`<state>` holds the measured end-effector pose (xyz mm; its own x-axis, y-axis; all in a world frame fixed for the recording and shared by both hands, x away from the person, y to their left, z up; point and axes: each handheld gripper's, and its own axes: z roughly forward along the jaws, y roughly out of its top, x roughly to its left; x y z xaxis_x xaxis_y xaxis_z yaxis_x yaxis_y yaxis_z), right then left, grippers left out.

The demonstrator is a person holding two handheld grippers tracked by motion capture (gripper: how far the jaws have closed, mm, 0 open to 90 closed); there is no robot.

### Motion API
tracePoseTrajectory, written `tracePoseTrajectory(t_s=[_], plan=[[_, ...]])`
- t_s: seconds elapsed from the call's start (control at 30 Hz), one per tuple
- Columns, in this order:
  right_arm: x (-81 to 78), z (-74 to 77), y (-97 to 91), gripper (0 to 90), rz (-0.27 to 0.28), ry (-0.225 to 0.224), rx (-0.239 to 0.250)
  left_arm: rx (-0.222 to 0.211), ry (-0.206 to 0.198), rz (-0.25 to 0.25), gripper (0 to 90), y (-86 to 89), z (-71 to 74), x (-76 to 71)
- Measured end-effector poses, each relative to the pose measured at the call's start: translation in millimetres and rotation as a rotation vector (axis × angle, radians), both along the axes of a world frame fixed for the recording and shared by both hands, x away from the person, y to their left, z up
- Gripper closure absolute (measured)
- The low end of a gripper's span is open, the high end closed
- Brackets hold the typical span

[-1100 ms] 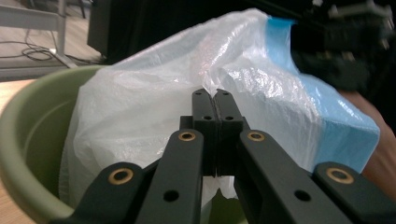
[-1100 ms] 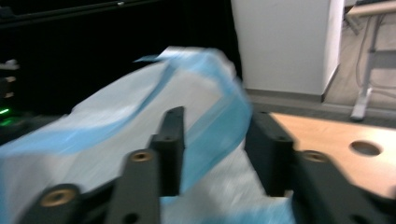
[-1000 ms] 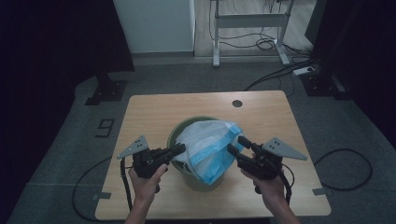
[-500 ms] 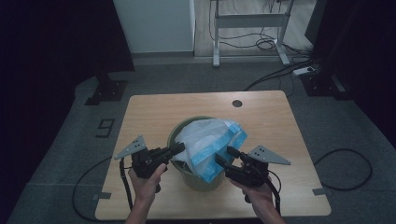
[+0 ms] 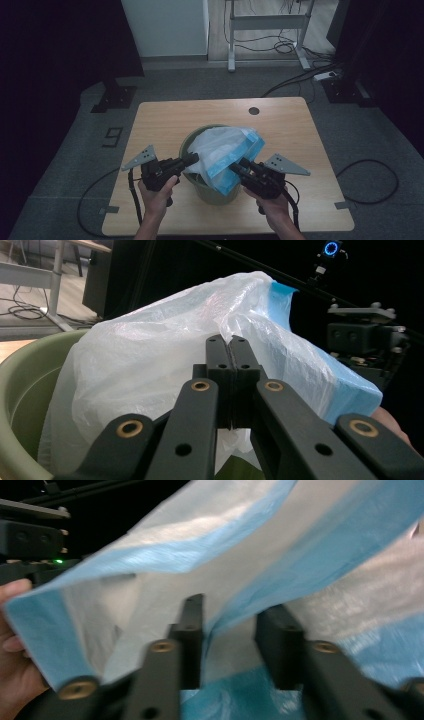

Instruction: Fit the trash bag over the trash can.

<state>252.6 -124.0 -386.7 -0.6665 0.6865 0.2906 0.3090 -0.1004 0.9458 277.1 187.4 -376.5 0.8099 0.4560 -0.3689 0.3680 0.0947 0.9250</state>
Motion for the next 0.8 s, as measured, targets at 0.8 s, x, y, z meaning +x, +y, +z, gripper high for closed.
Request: tracePoseTrajectory(t_s=[0.8], plan=[[1.0,46.6,-25.2,89.0,-0.032,-0.112,-0.109,0.017,-0.017,-0.104,87.6,18.4,20.7,0.2]])
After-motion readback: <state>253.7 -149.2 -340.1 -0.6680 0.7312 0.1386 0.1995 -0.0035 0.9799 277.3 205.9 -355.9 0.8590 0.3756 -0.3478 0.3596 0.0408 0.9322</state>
